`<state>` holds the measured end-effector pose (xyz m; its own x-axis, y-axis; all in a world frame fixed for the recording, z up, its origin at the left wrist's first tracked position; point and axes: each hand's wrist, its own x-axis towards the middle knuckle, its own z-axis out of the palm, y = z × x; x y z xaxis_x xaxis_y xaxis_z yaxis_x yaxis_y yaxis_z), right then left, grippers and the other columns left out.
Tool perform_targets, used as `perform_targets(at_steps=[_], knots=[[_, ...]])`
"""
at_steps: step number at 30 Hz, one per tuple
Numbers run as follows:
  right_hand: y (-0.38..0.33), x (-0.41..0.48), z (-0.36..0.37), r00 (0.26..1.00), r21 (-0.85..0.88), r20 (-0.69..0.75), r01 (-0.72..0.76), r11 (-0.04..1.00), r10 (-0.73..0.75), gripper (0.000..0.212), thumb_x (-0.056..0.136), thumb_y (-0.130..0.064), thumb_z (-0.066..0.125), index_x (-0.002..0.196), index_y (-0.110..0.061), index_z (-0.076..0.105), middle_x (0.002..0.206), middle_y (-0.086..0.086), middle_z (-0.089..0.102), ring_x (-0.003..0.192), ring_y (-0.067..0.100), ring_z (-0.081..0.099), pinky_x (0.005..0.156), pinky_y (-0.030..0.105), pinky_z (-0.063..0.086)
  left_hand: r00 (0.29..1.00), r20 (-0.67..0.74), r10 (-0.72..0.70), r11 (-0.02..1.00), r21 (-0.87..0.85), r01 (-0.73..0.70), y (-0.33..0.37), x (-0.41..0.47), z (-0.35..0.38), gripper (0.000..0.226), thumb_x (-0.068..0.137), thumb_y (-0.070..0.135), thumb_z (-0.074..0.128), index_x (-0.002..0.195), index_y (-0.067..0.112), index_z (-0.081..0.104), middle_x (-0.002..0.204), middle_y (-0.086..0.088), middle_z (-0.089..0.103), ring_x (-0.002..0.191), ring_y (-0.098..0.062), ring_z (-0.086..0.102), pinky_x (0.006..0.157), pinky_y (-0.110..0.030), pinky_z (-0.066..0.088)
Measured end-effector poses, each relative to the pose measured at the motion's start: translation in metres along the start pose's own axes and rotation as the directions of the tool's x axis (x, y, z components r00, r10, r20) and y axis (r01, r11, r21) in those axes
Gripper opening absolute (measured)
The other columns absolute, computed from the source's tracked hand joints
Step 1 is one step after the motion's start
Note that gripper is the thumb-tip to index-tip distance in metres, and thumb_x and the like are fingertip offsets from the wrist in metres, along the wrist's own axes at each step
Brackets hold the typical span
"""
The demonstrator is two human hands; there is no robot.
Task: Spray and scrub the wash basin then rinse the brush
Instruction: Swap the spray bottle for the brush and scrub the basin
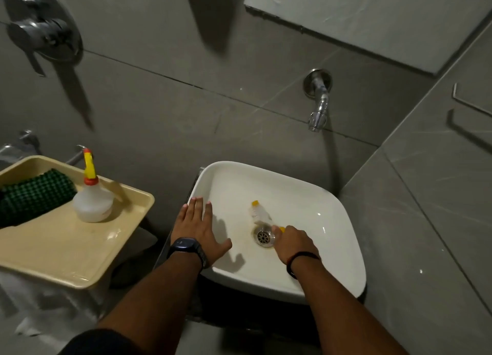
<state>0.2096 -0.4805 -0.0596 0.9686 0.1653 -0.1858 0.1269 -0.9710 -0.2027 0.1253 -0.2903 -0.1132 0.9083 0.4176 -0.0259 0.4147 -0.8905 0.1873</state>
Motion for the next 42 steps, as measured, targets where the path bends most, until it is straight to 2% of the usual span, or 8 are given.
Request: perform_targets(at_steps=[6,13,22,28,32,35,40,42], knots=[[0.042,-0.025,-0.022,0.981,-0.018,0.026,-0.192,0.981,0.192,0.044,0.093,-0.041,0.038,0.114,-0.008,0.056,0.118,0.016,0.062,0.105,0.034,0.058,0.085,0.037,0.045,0.999,0.035,0.019,0.999,0.031,-0.02,0.001,-0.003,-0.006,0.107,0.072,0.077,0.031,0.149,0.011,-0.004,0.159,-0.012,-0.009,0.145,-0.026,-0.01,0.118,-0.042,-0.006],[0.01,-0.068,-0.017,0.956,0.052,0.29,-0.049,0.997,0.032,0.058,0.088,-0.051,0.04,0.123,-0.005,0.051,0.13,0.021,0.055,0.116,0.035,0.052,0.091,0.035,0.041,0.998,0.053,0.023,0.999,0.047,-0.026,0.004,-0.006,-0.012,0.108,0.073,0.078,0.031,0.148,0.009,-0.006,0.159,-0.012,-0.011,0.145,-0.027,-0.011,0.118,-0.042,-0.004],[-0.019,-0.004,-0.002,0.987,0.029,0.051,-0.155,0.987,0.153,0.054,0.093,-0.05,0.034,0.117,-0.007,0.058,0.123,0.019,0.06,0.11,0.036,0.056,0.091,0.039,0.045,1.0,0.003,0.012,1.0,0.019,-0.012,0.001,0.0,-0.002,0.106,0.071,0.074,0.028,0.148,0.01,-0.005,0.159,-0.009,-0.01,0.145,-0.027,-0.013,0.117,-0.043,-0.007],[-0.025,-0.027,0.006,0.968,0.092,0.227,0.088,0.992,-0.107,0.054,0.091,-0.055,0.035,0.12,-0.014,0.055,0.121,0.02,0.06,0.109,0.037,0.055,0.088,0.038,0.043,0.999,0.032,0.009,1.0,0.02,-0.01,0.002,-0.003,-0.007,0.106,0.073,0.076,0.03,0.148,0.009,-0.005,0.159,-0.011,-0.009,0.145,-0.027,-0.012,0.118,-0.044,-0.005],[0.012,-0.032,-0.013,0.985,-0.009,0.082,-0.15,0.989,0.15,0.046,0.093,-0.044,0.036,0.12,-0.012,0.055,0.122,0.018,0.06,0.11,0.035,0.056,0.089,0.037,0.043,0.999,0.051,0.012,1.0,0.027,-0.013,0.002,-0.003,-0.01,0.105,0.075,0.074,0.031,0.148,0.009,-0.006,0.159,-0.011,-0.01,0.145,-0.028,-0.012,0.118,-0.044,-0.005],[0.03,-0.042,-0.033,0.962,-0.069,0.133,-0.229,0.971,0.237,0.049,0.093,-0.042,0.036,0.124,-0.007,0.051,0.126,0.017,0.058,0.112,0.034,0.054,0.091,0.037,0.043,0.998,0.062,0.016,0.999,0.031,-0.017,0.003,-0.005,-0.013,0.104,0.076,0.074,0.032,0.148,0.01,-0.006,0.159,-0.011,-0.009,0.145,-0.028,-0.012,0.118,-0.044,-0.005],[-0.001,-0.054,-0.041,0.917,0.014,0.391,-0.092,0.996,0.079,0.054,0.085,-0.051,0.04,0.119,-0.01,0.053,0.11,0.013,0.064,0.082,0.025,0.063,0.068,0.028,0.046,0.997,0.073,0.016,0.999,0.04,-0.019,0.005,-0.008,-0.017,0.105,0.076,0.076,0.032,0.148,0.01,-0.006,0.159,-0.011,-0.009,0.145,-0.028,-0.012,0.118,-0.045,-0.007],[-0.014,-0.052,-0.028,0.935,0.052,0.351,-0.066,0.996,0.044,0.058,0.087,-0.053,0.039,0.125,-0.01,0.051,0.12,0.016,0.06,0.093,0.028,0.062,0.079,0.032,0.048,0.998,0.064,0.015,0.999,0.035,-0.017,0.004,-0.007,-0.016,0.105,0.076,0.077,0.03,0.148,0.01,-0.006,0.159,-0.011,-0.008,0.145,-0.028,-0.012,0.117,-0.044,-0.007]])
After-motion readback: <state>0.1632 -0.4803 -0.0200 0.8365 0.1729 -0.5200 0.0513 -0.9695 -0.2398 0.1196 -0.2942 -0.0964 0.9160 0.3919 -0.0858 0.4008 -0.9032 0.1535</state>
